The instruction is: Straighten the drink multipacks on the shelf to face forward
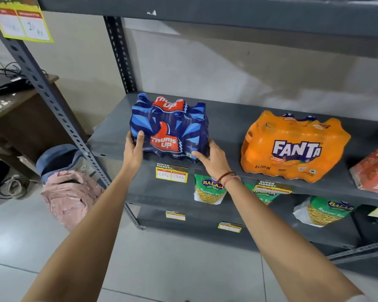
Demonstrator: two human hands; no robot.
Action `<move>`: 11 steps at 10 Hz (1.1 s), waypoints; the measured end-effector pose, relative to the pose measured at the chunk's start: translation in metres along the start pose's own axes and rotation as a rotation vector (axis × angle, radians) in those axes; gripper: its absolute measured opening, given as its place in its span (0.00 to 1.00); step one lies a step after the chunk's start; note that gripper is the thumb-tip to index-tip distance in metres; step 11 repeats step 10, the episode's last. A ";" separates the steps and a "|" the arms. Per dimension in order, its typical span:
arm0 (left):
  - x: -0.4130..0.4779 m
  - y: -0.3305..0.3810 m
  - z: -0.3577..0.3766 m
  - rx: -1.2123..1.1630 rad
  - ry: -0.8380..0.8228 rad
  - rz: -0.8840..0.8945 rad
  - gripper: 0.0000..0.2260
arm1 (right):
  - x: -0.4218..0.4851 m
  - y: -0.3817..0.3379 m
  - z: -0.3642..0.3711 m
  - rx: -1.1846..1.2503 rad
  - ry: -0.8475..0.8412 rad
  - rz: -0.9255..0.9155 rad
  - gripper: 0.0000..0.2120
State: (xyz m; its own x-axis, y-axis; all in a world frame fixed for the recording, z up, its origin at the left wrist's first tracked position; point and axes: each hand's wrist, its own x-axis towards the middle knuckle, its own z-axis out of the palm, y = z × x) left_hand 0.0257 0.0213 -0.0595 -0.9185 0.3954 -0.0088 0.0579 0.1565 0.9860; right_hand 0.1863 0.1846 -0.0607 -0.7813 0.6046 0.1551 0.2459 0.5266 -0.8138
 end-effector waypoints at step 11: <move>-0.069 0.047 0.016 0.329 -0.113 0.033 0.21 | -0.045 -0.033 -0.060 -0.086 0.303 -0.137 0.18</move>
